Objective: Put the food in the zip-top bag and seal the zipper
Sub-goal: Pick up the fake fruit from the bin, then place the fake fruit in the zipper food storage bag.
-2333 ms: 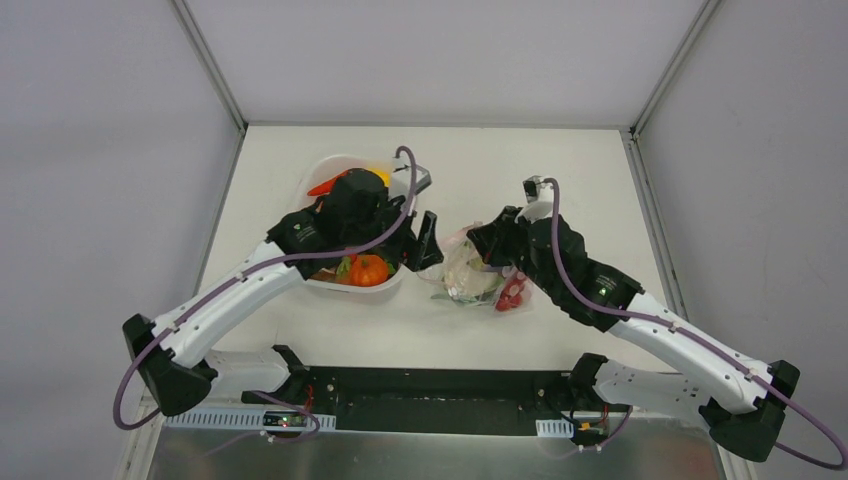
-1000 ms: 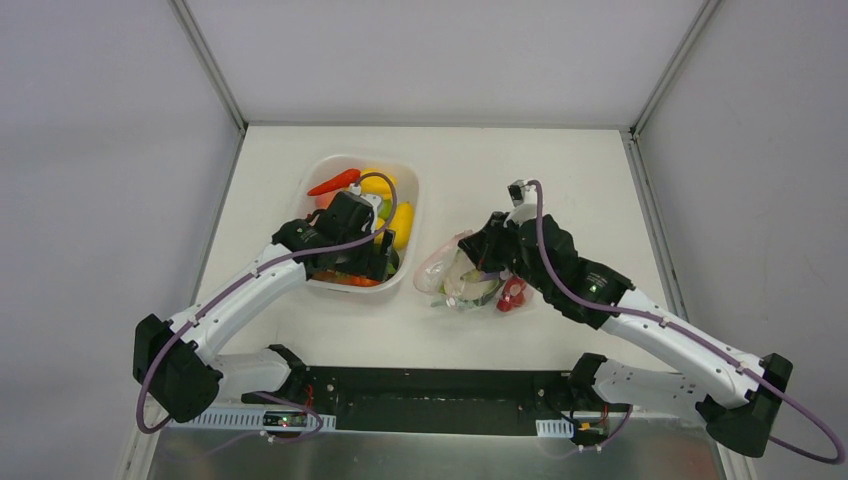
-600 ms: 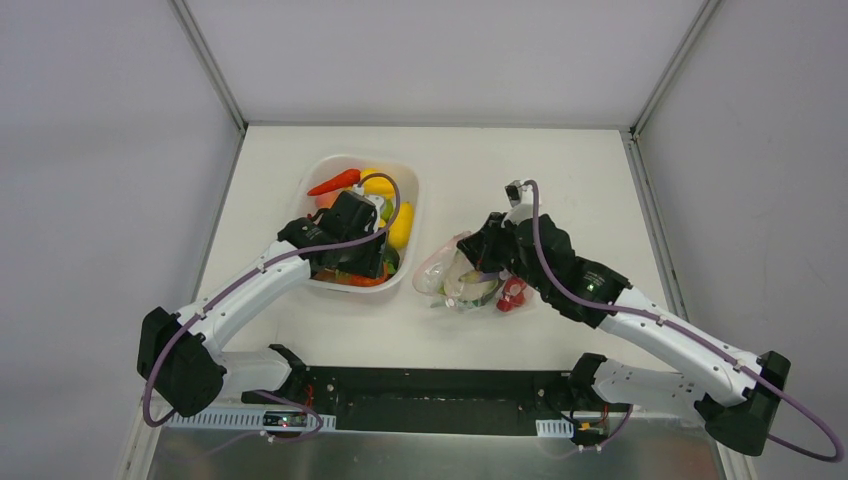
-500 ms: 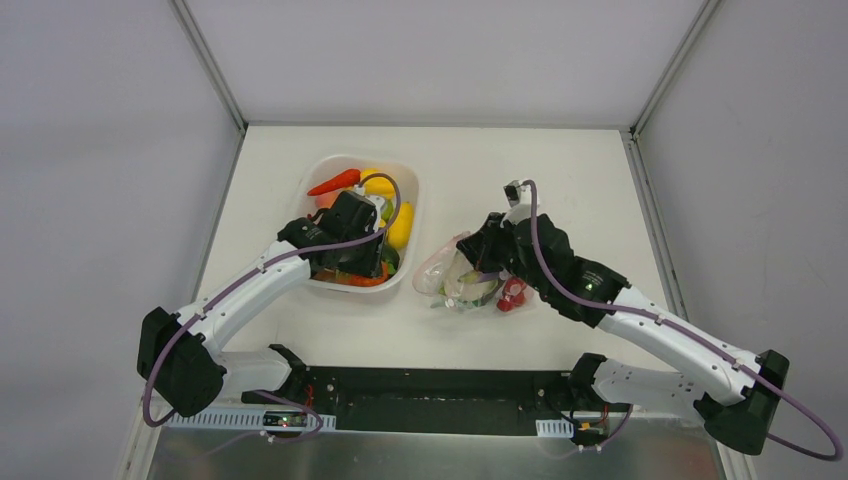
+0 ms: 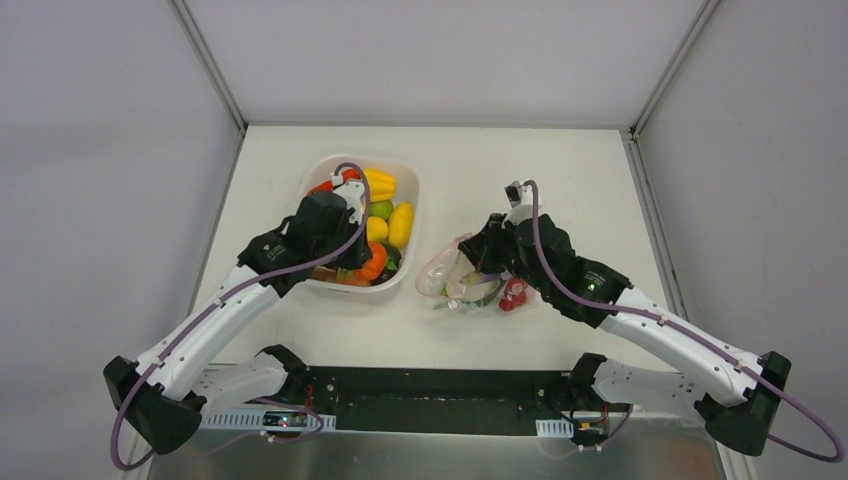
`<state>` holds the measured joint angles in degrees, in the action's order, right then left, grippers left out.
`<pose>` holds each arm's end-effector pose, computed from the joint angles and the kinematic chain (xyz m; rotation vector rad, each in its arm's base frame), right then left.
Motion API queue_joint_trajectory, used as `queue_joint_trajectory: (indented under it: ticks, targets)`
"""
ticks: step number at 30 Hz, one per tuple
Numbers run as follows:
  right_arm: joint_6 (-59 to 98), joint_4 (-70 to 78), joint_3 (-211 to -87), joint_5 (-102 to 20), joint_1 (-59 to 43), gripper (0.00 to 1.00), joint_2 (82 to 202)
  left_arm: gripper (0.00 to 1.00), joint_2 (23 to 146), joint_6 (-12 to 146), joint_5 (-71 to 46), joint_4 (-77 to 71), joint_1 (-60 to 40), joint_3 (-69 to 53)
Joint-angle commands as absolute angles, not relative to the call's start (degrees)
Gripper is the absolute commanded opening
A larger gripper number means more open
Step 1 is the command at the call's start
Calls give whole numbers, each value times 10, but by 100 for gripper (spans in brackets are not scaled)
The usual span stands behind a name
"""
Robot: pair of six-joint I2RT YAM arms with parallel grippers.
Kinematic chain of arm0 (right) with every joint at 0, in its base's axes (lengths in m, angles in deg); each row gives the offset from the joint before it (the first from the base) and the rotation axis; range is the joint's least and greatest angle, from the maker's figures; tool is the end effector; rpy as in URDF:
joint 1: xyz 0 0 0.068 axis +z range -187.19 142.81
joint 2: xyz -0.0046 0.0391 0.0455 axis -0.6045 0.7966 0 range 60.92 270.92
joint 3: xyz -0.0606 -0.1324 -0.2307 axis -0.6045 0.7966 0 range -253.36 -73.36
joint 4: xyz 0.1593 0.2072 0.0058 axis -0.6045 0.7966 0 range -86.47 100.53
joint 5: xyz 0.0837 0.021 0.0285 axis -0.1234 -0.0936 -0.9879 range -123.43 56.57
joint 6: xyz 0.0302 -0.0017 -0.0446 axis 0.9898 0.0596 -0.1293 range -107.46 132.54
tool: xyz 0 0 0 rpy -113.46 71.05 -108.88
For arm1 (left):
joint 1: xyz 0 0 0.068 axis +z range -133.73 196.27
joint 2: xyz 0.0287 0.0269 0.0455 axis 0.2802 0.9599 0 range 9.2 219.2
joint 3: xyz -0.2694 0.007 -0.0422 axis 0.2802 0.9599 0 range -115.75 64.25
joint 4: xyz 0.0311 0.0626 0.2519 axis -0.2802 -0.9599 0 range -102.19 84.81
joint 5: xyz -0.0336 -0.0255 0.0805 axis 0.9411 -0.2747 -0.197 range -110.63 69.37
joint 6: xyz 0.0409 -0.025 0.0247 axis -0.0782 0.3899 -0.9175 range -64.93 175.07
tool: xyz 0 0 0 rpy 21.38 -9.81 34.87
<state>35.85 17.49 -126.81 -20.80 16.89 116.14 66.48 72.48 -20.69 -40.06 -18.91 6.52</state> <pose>0.1358 0.1742 0.3532 -0.3501 1.8715 0.7342 0.1735 -0.1222 0.3355 0.3423 2.1928 -0.5170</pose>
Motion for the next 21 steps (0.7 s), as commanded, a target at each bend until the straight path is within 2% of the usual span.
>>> queue_joint_trajectory:
  ticks: [1,3,9,15,21]
  targets:
    - [354,168,-1294,-204,166,3,1151,6,642,735,-194,-374,-188,43]
    - [354,167,-1294,-204,166,4,1153,1,642,739,-187,-374,-188,40]
    - [356,166,-1293,-197,166,3,1148,0,627,768,-107,-321,-188,40]
    - [356,164,-1293,-197,166,3,1150,0,625,870,17,-139,-198,85]
    - [356,161,-1294,-197,165,4,1149,0,678,912,34,-22,-236,98]
